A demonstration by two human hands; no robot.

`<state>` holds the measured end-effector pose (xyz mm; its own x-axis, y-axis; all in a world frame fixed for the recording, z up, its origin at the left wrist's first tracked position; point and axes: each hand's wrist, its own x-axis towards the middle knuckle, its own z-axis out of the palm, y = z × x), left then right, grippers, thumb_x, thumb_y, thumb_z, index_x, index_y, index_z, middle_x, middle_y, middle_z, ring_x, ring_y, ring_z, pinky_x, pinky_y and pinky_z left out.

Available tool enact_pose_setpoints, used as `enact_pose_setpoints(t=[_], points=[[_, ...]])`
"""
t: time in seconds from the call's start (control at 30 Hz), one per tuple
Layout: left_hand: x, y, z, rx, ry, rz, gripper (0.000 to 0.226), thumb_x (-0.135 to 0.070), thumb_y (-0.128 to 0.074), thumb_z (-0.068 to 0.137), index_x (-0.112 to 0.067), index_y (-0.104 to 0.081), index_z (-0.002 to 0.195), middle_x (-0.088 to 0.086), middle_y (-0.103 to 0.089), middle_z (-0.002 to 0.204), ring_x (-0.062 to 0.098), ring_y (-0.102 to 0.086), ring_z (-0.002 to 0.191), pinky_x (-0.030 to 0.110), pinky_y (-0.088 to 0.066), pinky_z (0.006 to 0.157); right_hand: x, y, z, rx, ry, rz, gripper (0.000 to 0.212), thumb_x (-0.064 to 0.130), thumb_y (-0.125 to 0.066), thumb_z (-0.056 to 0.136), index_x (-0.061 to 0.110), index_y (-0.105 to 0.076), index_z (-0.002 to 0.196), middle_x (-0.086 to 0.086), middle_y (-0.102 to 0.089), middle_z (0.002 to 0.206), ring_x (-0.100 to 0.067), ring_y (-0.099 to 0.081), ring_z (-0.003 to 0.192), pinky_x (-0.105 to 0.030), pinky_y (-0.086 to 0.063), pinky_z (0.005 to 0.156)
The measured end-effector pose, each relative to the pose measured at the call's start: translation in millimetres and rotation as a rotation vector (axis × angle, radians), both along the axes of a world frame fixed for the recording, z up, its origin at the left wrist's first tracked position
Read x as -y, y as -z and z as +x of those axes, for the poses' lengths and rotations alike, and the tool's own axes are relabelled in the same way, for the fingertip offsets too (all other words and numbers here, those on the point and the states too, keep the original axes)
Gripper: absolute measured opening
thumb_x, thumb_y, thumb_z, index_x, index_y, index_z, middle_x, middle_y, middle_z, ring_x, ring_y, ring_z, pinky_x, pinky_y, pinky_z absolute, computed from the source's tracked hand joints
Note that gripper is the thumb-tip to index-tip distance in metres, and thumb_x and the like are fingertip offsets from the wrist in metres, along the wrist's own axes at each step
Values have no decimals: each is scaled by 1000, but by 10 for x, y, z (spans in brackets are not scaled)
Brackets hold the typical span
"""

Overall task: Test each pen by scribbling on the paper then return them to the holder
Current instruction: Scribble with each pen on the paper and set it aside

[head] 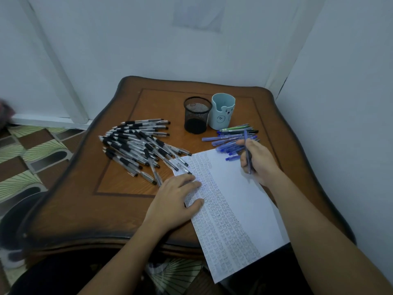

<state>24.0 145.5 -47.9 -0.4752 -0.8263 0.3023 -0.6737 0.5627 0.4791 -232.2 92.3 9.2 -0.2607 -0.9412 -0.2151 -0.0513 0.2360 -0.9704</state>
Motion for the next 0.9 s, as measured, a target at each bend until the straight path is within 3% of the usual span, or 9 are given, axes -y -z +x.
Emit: enact_pose_setpoints(t=[0.17,0.27,0.37,0.47,0.63,0.77,0.9], points=[[2,-2,0,4,-5,8,53,-58,-47,86,-26,-66,123,-8,-57,129,10,-50,120,35,-38,103,-172,-109,-59,20,39,73,30,23,-28,108,13,-55,97,-2,-49,46,-12,-38,37,-23,-26,38],[3,8,3,3,-6,10,53,-58,-47,85,-26,-66,123,-9,-57,129,10,-50,120,35,-39,103,-236,-126,-222,-315,-5,62,30,28,-32,109,17,-60,103,-4,-58,58,-14,-46,44,-24,-37,41],[8,24,7,2,-4,14,54,-60,-46,85,-27,-65,124,-10,-56,129,9,-49,120,35,-37,103,-290,-128,-507,-733,-15,71,25,29,-43,106,13,-63,108,-7,-67,84,-21,-60,69,-31,-46,60],[16,35,9,-9,-10,8,54,-60,-46,85,-28,-66,123,-10,-57,129,9,-49,120,35,-38,103,-391,-102,-749,-925,21,177,23,24,-48,102,15,-64,117,-8,-68,103,-25,-60,88,-31,-43,73],[33,44,9,-13,-3,-16,52,-59,-48,85,-27,-67,121,-10,-58,127,10,-51,118,38,-41,102,-673,-25,-944,-1012,67,222,31,21,-49,103,12,-62,129,-12,-67,114,-25,-59,92,-37,-51,82],[37,28,5,-7,1,-17,54,-59,-46,84,-26,-67,121,-9,-59,126,11,-52,117,38,-41,101,-942,23,-1006,-992,22,251,39,23,-48,104,13,-54,141,-11,-64,125,-19,-58,93,-32,-49,82],[43,20,3,-5,14,-38,54,-59,-46,84,-24,-69,119,-7,-61,124,11,-54,114,34,-39,98,-1151,84,-1045,-1049,17,214,38,27,-49,103,16,-57,139,-10,-62,117,-22,-56,96,-31,-43,82]])
